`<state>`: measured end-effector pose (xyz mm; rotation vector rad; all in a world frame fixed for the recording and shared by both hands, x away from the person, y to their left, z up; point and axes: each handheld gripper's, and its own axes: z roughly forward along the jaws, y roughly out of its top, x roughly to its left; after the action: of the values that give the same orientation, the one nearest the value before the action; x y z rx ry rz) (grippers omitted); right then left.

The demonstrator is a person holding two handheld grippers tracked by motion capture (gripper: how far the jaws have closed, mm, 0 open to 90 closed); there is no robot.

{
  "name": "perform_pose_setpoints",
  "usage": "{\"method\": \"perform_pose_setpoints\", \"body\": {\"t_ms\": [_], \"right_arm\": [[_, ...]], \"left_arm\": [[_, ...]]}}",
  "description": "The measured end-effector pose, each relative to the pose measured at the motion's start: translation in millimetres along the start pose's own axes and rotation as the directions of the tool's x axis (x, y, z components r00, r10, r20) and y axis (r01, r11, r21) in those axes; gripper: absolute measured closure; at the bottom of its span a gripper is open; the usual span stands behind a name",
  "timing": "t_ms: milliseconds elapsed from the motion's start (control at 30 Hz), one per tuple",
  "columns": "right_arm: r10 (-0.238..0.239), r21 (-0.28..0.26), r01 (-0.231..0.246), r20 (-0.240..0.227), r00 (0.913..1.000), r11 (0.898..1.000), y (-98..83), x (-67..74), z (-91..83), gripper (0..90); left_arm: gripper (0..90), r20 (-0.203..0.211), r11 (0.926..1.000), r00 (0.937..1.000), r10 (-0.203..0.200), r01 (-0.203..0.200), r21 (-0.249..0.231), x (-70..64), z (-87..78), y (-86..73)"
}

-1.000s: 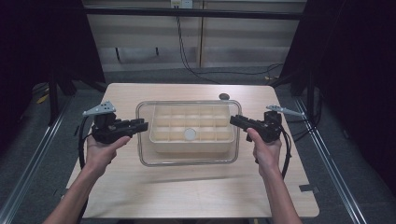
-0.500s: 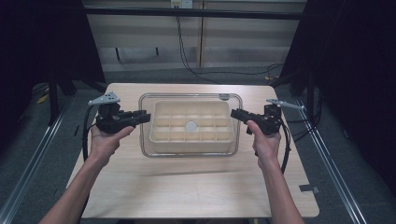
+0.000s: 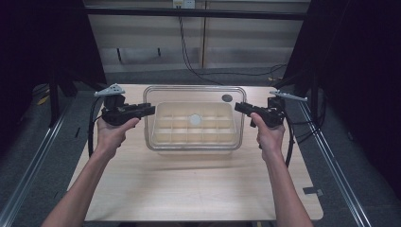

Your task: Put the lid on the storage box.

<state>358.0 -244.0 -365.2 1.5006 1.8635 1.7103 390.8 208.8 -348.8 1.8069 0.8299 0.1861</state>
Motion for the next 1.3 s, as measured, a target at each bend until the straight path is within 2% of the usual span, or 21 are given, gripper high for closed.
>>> {"method": "perform_pose_setpoints", "body": {"t_ms": [133, 267, 500, 700, 733, 867, 967, 1033, 1167, 1200, 1300], "right_arm": [[-0.011, 0.008, 0.011, -0.001, 0.9999, 1.0, -0.8, -0.8, 2.2, 65.9], [-0.013, 0.01, 0.013, 0.002, 0.9999, 1.0, 0.0, -2.8, 7.3, 65.9], [-0.013, 0.011, 0.013, 0.005, 0.9999, 1.0, 8.8, -7.0, 8.8, 66.3], [0.004, 0.013, -0.004, 0.013, 0.9999, 1.0, 9.9, -13.9, 13.5, 66.1], [0.007, 0.013, -0.007, 0.015, 0.9999, 1.0, 9.4, -15.3, 15.6, 66.2], [0.018, 0.026, -0.019, 0.024, 0.9996, 0.999, 9.6, -19.7, 19.5, 66.2], [0.022, 0.03, -0.023, 0.016, 0.9996, 0.999, 8.9, -21.5, 20.8, 66.4], [0.024, 0.032, -0.024, 0.021, 0.9995, 0.999, 9.2, -22.3, 24.4, 66.5], [0.029, 0.037, -0.03, 0.024, 0.9993, 0.999, 9.1, -25.0, 29.5, 66.5], [0.035, 0.039, -0.036, 0.022, 0.9992, 0.999, 8.8, -27.0, 31.0, 66.6], [0.04, 0.039, -0.041, 0.024, 0.9989, 0.998, 8.3, -29.5, 33.5, 66.6]], "left_arm": [[68.5, -0.009, 0.9997, 0.9999, 0.009, -0.009, 0.023, 2.6, 1.1, -0.5], [68.4, -0.019, 0.9999, 0.9998, -0.007, 0.007, 0.011, 4.9, 2.6, -1.0], [68.6, -0.021, 0.9997, 0.9998, -0.004, 0.005, 0.024, 7.0, 8.2, 1.5], [69.2, -0.022, 0.9995, 0.9994, -0.025, 0.026, 0.021, 12.2, 14.0, 4.2], [69.2, -0.035, 0.999, 0.9987, -0.038, 0.039, 0.022, 13.7, 16.7, 4.7], [68.9, -0.024, 0.9985, 0.9987, -0.046, 0.046, 0.029, 17.1, 20.0, 4.3], [68.6, -0.029, 0.9987, 0.999, -0.035, 0.036, 0.035, 17.9, 19.8, 4.0], [67.9, -0.05, 0.9985, 0.9982, -0.035, 0.037, 0.04, 19.4, 21.8, 4.0], [67.1, -0.049, 0.998, 0.9978, -0.045, 0.047, 0.041, 23.3, 24.4, 2.9], [67.0, -0.047, 0.9966, 0.9961, -0.075, 0.076, 0.031, 25.9, 27.5, 2.0], [65.8, -0.051, 0.9962, 0.9958, -0.077, 0.079, 0.036, 28.9, 31.1, 1.8]]}}
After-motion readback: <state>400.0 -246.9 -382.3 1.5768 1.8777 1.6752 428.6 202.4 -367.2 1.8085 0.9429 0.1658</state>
